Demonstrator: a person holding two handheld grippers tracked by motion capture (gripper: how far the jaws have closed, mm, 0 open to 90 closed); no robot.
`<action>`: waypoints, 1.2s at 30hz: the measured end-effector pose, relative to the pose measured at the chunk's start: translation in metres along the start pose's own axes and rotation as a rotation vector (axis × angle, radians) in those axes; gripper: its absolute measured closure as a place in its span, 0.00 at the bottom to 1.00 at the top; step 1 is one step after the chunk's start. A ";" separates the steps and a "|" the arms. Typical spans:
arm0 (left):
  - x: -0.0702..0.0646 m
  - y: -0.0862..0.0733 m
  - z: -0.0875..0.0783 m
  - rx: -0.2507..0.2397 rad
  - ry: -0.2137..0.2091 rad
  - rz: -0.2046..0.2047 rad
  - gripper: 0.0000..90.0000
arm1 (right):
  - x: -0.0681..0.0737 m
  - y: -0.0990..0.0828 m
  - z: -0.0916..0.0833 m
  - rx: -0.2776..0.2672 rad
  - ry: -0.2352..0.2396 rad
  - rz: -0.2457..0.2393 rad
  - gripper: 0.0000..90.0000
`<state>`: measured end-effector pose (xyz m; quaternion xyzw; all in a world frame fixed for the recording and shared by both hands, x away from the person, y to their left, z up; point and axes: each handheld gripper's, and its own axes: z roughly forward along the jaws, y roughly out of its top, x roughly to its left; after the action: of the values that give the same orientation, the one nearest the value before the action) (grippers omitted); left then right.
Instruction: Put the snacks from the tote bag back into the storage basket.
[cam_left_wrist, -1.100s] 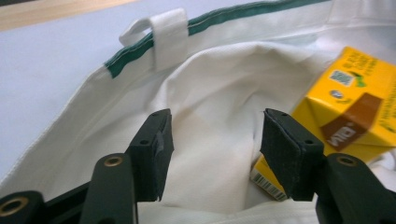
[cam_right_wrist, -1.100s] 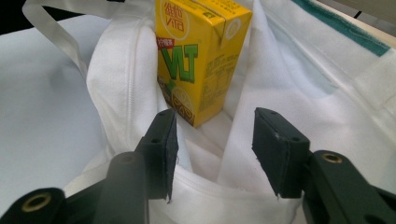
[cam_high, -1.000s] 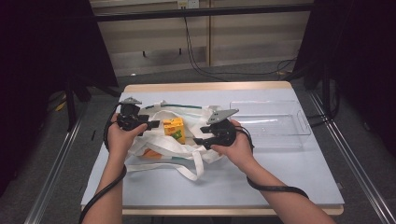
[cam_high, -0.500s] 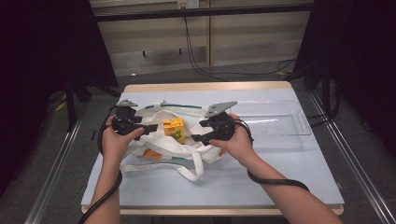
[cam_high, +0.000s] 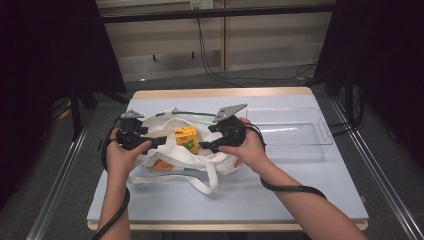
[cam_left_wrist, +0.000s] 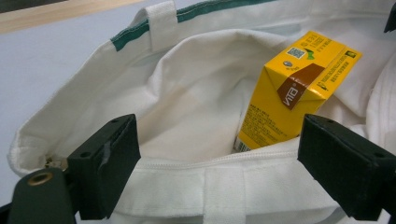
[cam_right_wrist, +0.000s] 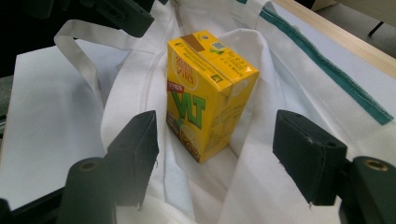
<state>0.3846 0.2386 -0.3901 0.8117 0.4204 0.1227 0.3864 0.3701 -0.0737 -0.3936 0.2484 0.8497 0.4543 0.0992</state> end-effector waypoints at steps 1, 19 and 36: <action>0.000 0.000 0.001 0.003 0.001 0.004 0.14 | 0.000 0.000 0.000 0.004 -0.004 0.000 0.34; 0.001 -0.003 0.000 -0.011 -0.002 0.003 0.12 | -0.004 0.014 0.026 0.032 0.026 -0.004 0.28; -0.001 -0.006 0.007 -0.001 -0.022 0.009 0.13 | -0.012 0.024 0.058 0.056 0.076 0.027 0.18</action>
<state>0.3843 0.2364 -0.3986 0.8146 0.4127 0.1157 0.3908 0.4118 -0.0268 -0.4077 0.2452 0.8619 0.4406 0.0538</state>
